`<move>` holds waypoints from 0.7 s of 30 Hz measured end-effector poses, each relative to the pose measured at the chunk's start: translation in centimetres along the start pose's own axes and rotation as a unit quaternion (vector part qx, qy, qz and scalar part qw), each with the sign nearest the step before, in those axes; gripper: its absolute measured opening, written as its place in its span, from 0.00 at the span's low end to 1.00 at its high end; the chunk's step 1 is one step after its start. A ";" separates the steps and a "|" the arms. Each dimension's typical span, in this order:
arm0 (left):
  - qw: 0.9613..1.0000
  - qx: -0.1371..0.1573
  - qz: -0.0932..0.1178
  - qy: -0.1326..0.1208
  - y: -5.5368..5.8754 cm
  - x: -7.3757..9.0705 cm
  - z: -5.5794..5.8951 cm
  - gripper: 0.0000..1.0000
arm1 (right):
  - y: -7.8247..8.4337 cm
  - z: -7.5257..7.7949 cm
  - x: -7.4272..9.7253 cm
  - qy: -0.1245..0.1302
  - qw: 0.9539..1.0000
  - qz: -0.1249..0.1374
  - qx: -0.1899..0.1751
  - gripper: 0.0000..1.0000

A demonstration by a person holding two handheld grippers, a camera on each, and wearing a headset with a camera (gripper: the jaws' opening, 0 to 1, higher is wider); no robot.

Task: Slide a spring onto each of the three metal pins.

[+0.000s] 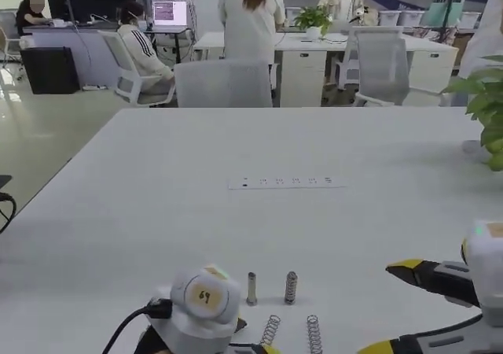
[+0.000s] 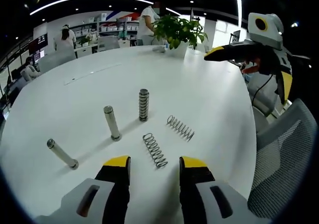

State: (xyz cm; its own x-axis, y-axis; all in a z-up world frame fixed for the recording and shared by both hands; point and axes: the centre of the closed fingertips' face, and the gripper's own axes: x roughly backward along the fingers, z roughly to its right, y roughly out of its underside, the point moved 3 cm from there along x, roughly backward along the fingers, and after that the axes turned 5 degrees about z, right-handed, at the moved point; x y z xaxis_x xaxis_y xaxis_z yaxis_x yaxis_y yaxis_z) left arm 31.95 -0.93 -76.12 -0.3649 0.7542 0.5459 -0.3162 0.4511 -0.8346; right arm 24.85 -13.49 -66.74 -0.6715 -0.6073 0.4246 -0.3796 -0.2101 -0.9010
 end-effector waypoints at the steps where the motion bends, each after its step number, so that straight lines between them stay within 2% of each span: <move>1: 1.000 0.000 -0.001 0.001 0.0 -0.1 0.1 0.32 | 0.1 0.0 0.0 -0.001 1.000 -0.002 -0.001 0.99; 12: 1.000 -0.006 -0.003 -0.009 0.3 -0.7 -0.3 0.27 | 0.5 0.0 0.0 -0.001 1.000 -0.007 -0.003 0.98; 21: 1.000 -0.014 -0.005 -0.014 0.5 -0.6 -0.7 0.22 | 0.6 -0.1 -0.2 -0.005 1.000 -0.010 -0.004 0.97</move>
State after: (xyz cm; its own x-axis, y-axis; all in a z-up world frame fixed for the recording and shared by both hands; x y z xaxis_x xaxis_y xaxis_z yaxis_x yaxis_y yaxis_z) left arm 32.64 -0.80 -76.90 -0.3870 0.7355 0.5561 -0.2953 0.4725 -0.8304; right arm 24.66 -13.39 -67.33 -0.6572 -0.6105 0.4420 -0.3981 -0.2168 -0.8914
